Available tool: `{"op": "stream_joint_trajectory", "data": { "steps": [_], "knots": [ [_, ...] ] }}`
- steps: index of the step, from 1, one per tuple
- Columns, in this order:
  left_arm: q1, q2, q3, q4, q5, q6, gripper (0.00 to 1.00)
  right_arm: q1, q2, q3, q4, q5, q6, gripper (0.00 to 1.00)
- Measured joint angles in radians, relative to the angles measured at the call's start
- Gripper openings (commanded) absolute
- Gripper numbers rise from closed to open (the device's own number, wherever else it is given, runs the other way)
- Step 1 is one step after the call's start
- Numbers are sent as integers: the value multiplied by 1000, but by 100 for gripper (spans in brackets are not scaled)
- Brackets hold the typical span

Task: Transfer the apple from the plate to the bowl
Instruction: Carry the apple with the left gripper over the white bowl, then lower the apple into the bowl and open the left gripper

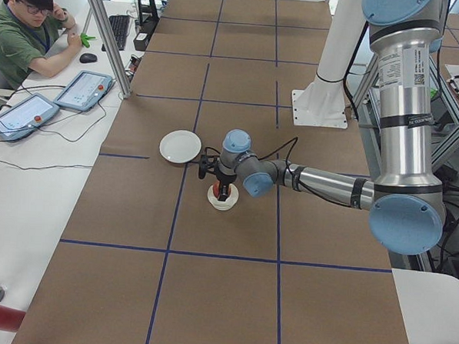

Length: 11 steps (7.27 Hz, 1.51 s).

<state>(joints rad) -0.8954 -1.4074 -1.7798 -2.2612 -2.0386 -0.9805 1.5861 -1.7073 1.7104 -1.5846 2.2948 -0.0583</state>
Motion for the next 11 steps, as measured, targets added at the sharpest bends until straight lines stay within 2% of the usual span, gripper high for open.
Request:
{"op": "stream_joint_trajectory", "data": {
  "steps": [5, 6, 7, 11],
  "knots": [
    [49, -9, 47, -50, 12, -41, 54, 0, 0, 0, 0, 0, 0, 100],
    [54, -11, 47, -50, 12, -46, 79, 0, 0, 0, 0, 0, 0, 100],
    [57, -12, 48, -50, 12, -48, 99, 0, 0, 0, 0, 0, 0, 100],
    [55, -13, 36, -49, 23, -46, 99, 0, 0, 0, 0, 0, 0, 100]
  ]
}}
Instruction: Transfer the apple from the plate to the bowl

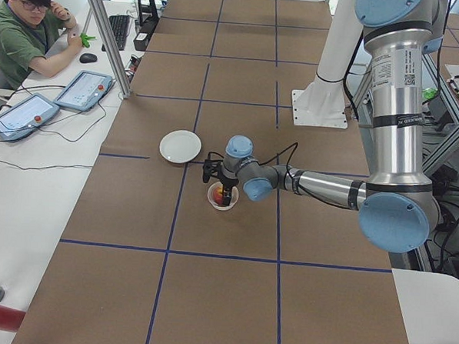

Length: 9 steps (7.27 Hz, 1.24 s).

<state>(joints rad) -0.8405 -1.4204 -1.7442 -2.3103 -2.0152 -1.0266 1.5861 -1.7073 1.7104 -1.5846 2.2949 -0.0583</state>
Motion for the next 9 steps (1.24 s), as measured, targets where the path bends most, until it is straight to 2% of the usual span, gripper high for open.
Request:
{"op": "stream_joint_trajectory", "data": {
  "steps": [2, 4, 7, 9],
  "knots": [
    [-13, 9, -41, 9, -27, 25, 99, 0, 0, 0, 0, 0, 0, 100],
    [-121, 19, -76, 54, -89, 189, 99, 0, 0, 0, 0, 0, 0, 100],
    [-370, 53, -96, 234, -108, 629, 99, 0, 0, 0, 0, 0, 0, 100],
    [-525, 56, -98, 428, -127, 922, 99, 0, 0, 0, 0, 0, 0, 100]
  ]
}}
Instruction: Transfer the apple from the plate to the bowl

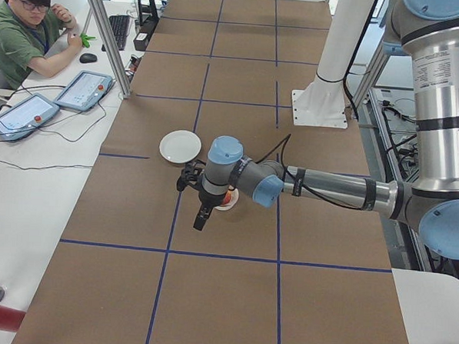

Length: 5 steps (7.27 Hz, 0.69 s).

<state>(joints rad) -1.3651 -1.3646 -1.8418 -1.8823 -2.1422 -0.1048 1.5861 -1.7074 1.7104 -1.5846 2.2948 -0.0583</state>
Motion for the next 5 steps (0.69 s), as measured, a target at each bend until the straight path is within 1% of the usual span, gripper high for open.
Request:
{"op": "stream_joint_trajectory", "data": {
  "steps": [2, 3, 5],
  "knots": [
    [-119, -7, 5, 186, -133, 213, 100, 0, 0, 0, 0, 0, 0, 100],
    [-156, -10, 7, 259, -175, 263, 100, 0, 0, 0, 0, 0, 0, 100],
    [-206, -4, 12, 322, -199, 289, 100, 0, 0, 0, 0, 0, 0, 100]
  ]
}}
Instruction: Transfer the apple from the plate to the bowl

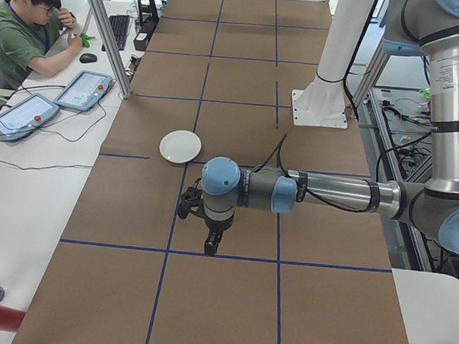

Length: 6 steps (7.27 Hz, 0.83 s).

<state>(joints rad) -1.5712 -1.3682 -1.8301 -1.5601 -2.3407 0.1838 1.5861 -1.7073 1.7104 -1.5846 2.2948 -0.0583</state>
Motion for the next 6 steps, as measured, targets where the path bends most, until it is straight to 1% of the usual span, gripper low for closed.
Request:
{"op": "stream_joint_trajectory", "data": {
  "steps": [6],
  "knots": [
    [-10, -5, 7, 5, 5, 3, 100, 0, 0, 0, 0, 0, 0, 100]
  ]
}}
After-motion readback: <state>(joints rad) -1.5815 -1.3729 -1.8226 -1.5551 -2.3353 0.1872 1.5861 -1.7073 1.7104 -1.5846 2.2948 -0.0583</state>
